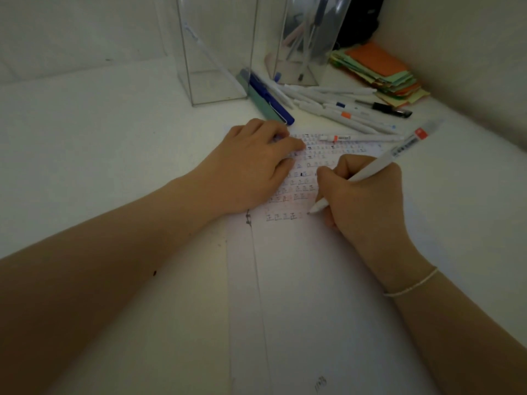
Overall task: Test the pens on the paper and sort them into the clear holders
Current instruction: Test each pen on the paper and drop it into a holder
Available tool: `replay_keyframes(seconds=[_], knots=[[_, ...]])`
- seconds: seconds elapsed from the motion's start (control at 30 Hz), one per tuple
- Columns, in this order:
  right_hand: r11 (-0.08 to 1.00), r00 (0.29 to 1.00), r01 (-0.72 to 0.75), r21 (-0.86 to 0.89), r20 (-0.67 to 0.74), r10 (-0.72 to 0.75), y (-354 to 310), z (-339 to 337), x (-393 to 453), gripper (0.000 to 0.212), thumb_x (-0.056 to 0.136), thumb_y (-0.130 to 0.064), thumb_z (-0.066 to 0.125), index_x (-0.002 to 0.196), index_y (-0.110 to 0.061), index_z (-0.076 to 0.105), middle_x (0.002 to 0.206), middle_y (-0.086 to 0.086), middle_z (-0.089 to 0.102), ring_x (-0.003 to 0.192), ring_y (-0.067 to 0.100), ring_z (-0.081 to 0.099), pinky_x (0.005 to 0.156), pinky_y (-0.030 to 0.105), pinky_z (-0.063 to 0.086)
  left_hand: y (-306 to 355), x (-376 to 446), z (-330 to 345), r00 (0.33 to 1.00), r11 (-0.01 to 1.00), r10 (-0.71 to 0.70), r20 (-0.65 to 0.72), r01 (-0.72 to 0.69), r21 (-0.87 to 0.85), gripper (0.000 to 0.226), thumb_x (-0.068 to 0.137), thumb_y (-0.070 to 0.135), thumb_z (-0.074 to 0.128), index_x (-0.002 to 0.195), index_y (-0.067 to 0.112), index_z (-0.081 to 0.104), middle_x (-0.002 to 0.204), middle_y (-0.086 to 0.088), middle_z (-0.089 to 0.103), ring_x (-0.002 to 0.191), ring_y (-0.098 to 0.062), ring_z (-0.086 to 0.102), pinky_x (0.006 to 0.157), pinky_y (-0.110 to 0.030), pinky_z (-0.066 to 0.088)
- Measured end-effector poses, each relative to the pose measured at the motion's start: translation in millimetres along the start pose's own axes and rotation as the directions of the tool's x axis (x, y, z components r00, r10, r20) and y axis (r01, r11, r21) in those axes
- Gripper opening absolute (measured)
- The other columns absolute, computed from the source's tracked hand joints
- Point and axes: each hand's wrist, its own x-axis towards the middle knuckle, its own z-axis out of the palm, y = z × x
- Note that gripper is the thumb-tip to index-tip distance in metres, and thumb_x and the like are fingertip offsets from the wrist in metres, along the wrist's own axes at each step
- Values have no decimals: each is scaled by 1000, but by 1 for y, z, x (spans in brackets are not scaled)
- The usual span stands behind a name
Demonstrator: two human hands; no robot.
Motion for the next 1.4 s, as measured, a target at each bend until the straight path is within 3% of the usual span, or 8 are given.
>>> replay_keyframes(seconds=[0.43,0.63,0.83,0.93,1.17,1.23,1.3,1.4], knots=[[997,1000,-21,71,21,20,-2,0,-3,29,80,-1,61,60,19,52,53,32,55,26,7,44,31,15,35,0,-1,-1,1000,999,5,-6,-4,35,56,91,43,17,134,24,47,132,-6,48,120,-24,45,96,-39,36],[999,998,42,-15,-45,-42,3,2,0,34,81,-2,59,58,14,41,53,27,43,48,22,36,45,26,32,0,-1,-1,1000,999,8,-12,-7,31,56,91,42,17,134,23,47,132,-6,49,119,-24,45,96,-38,36],[851,979,-173,496,-8,203,0,-10,8,38,85,-4,63,51,-10,45,45,3,55,30,7,37,35,15,30,5,-1,-12,989,999,46,-144,-49,-18,40,93,34,38,117,15,62,120,-8,59,108,-27,54,93,-41,39],[847,979,-173,502,-6,203,-5,-15,14,40,83,-11,70,52,-12,43,45,4,52,32,11,36,36,18,30,16,0,-25,955,984,120,-272,-151,-96,38,93,39,41,109,15,66,109,-1,67,101,-20,59,93,-37,39],[776,959,-262,574,248,141,-33,-27,29,19,83,-12,68,89,4,59,64,21,62,46,18,59,45,24,49,27,4,-20,951,911,51,-305,-170,-377,32,92,29,46,99,9,69,88,2,73,85,-5,55,100,-19,29],[748,983,-183,637,135,125,-39,-29,35,20,87,-4,61,106,-3,53,68,15,67,51,20,64,50,27,53,25,4,-25,961,886,-20,-277,-112,-450,28,94,26,49,92,9,71,82,7,72,79,3,52,93,-11,31],[860,996,27,510,-84,18,-41,-30,40,43,87,3,57,122,-15,41,70,12,69,54,22,65,55,29,56,24,4,-27,976,861,-58,-212,-58,-506,26,95,24,50,90,11,72,80,11,71,76,13,51,90,-4,27],[915,981,179,362,-141,-136,-39,-26,41,56,89,3,53,131,-28,31,70,13,66,54,18,63,57,27,56,24,4,-24,981,852,-57,-186,-49,-521,27,95,28,48,90,13,69,84,9,74,72,16,53,102,-15,28]])
